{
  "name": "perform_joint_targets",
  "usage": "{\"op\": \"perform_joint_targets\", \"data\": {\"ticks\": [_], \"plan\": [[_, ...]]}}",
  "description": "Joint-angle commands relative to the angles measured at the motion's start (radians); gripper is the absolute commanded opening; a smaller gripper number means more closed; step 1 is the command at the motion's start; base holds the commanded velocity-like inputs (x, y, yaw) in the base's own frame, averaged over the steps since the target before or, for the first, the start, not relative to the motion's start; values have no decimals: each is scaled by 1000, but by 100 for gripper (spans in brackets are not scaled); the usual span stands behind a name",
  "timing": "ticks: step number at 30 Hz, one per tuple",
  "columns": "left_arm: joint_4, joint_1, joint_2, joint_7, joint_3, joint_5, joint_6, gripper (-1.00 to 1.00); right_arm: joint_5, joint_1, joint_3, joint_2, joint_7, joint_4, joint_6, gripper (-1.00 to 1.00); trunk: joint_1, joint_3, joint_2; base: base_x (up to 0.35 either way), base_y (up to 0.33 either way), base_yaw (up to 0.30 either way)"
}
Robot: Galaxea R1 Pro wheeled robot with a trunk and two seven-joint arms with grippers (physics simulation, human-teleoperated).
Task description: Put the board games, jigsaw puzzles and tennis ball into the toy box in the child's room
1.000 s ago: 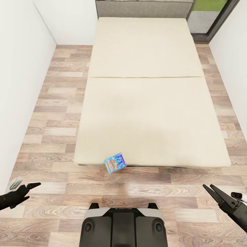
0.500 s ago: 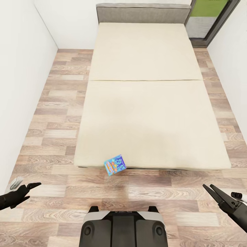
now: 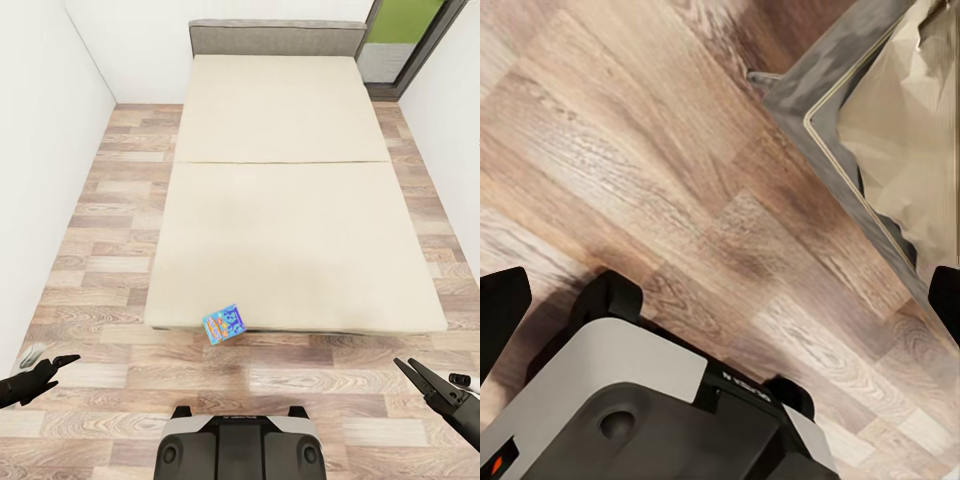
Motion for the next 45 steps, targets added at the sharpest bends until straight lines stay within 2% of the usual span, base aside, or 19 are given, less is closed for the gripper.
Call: {"op": "perform_joint_targets", "data": {"ticks": [1, 37, 45], "plan": [[0, 0, 0, -2, 3, 1, 7, 100, -3, 0, 0, 0, 1, 0, 6, 100, 0, 1, -1, 0, 0, 0], [-1, 0, -1, -1, 0, 1, 5, 100, -3, 0, 0, 0, 1, 0, 6, 100, 0, 60, -1, 0, 0, 0], [-1, 0, -4, -1, -1, 0, 5, 100, -3, 0, 0, 0, 1, 0, 6, 100, 31, 48, -57, 0, 0, 0]]}}
